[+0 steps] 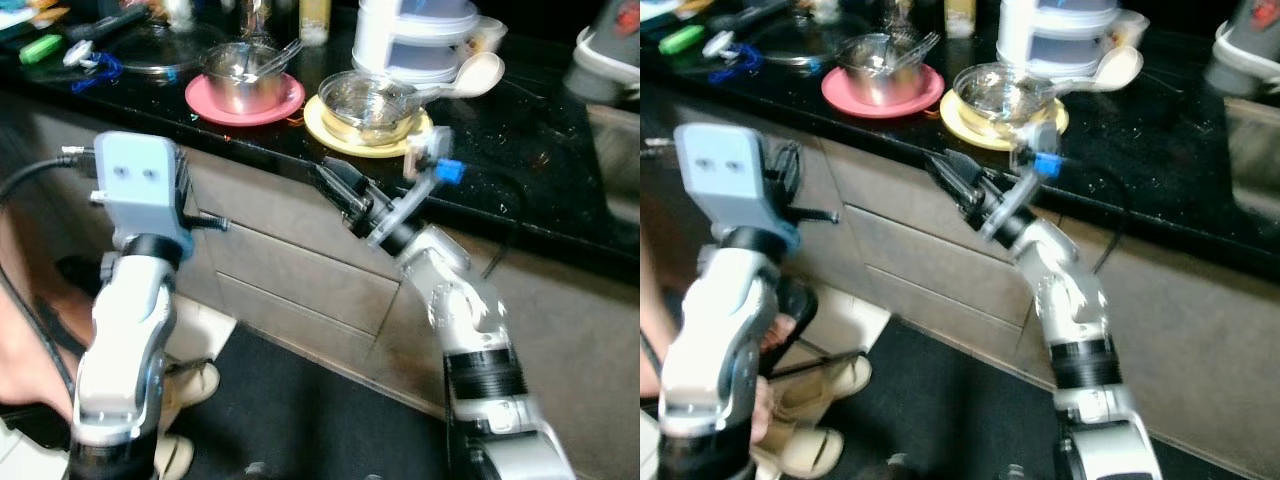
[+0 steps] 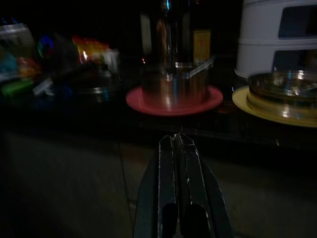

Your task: Kitchen organization

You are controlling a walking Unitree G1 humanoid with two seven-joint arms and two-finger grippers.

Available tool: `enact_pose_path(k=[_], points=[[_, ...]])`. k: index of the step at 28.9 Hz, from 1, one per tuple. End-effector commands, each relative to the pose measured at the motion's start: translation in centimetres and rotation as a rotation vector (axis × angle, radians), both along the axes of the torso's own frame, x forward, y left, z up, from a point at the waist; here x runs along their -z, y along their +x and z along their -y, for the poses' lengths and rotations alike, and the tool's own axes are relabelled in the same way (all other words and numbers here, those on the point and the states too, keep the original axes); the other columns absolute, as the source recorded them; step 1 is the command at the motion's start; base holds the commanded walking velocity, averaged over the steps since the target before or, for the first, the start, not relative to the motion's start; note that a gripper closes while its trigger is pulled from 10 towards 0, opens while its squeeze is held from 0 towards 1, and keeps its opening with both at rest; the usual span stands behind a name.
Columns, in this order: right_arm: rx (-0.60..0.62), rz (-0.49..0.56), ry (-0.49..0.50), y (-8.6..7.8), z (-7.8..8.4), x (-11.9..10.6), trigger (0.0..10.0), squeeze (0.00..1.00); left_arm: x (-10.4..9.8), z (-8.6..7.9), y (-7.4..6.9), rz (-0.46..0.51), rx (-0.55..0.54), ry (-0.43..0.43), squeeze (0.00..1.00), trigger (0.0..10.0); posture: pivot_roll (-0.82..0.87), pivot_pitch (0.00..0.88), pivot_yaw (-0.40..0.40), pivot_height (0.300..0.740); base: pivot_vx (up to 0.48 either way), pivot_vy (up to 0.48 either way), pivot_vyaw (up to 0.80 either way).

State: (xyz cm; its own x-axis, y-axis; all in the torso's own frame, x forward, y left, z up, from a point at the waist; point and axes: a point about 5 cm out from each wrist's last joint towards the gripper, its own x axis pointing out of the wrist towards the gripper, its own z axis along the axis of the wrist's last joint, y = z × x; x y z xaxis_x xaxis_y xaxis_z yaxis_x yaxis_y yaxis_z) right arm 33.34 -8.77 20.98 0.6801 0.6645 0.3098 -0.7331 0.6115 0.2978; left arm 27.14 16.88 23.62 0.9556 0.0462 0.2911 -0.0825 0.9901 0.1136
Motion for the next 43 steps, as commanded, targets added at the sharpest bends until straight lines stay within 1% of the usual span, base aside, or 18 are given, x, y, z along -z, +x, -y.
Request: enact_pose_path(k=[1,3,4,6,8,12,29,35,40,43], points=[[0.003,0.009,-0.005,0.0,0.2,-0.3,10.0,0.0,-0.1,0.2,-0.1,-0.001,0.013,0.0,0.0,10.0,0.03,0.048,-0.069,0.732,0.0,-0.48,0.0],[0.003,0.008,-0.005,0.0,0.2,-0.3,10.0,0.0,0.0,0.2,-0.1,-0.007,0.015,0.002,0.0,10.0,0.03,0.051,-0.07,0.732,0.0,-0.48,0.0],[0.003,0.007,-0.006,0.0,0.2,-0.2,10.0,0.0,0.0,0.2,-0.2,0.003,0.01,-0.017,0.0,10.0,0.03,0.051,-0.07,0.732,0.0,-0.48,0.0],[0.002,0.007,-0.006,0.0,0.2,-0.2,10.0,0.0,-0.1,0.0,-0.2,0.009,-0.004,-0.016,0.0,10.0,0.03,0.053,-0.07,0.732,0.0,-0.476,0.0],[0.002,0.006,-0.006,0.0,0.2,-0.2,10.0,0.0,-0.3,-0.3,-0.2,0.021,-0.021,-0.033,0.0,10.0,0.03,0.053,-0.071,0.732,0.0,0.0,0.0],[0.002,0.005,-0.006,0.0,0.2,-0.2,10.0,0.0,-0.2,-0.4,-0.2,0.021,-0.026,-0.034,0.0,10.0,0.02,0.056,-0.072,0.732,0.0,0.0,0.0],[0.006,0.004,-0.008,0.0,0.1,-0.2,10.0,0.0,-0.1,-0.2,-0.1,0.019,-0.021,-0.033,0.0,10.0,0.04,0.062,-0.069,0.732,0.0,0.0,0.0],[0.023,0.005,-0.003,0.3,0.1,-0.3,10.0,0.0,-0.8,-0.4,0.0,0.042,-0.038,-0.013,0.0,10.0,0.05,0.069,-0.068,0.732,0.0,0.0,0.0],[0.036,0.017,0.005,0.6,0.1,-0.6,10.0,0.0,-1.4,-0.7,0.2,0.063,-0.05,0.002,0.0,10.0,0.07,0.056,-0.058,0.732,0.0,0.0,0.0],[0.046,0.021,0.009,0.7,0.1,-0.6,10.0,0.0,-1.3,-0.7,0.3,0.063,-0.041,0.016,0.0,10.0,0.09,0.049,-0.056,0.732,0.0,0.0,0.0]])
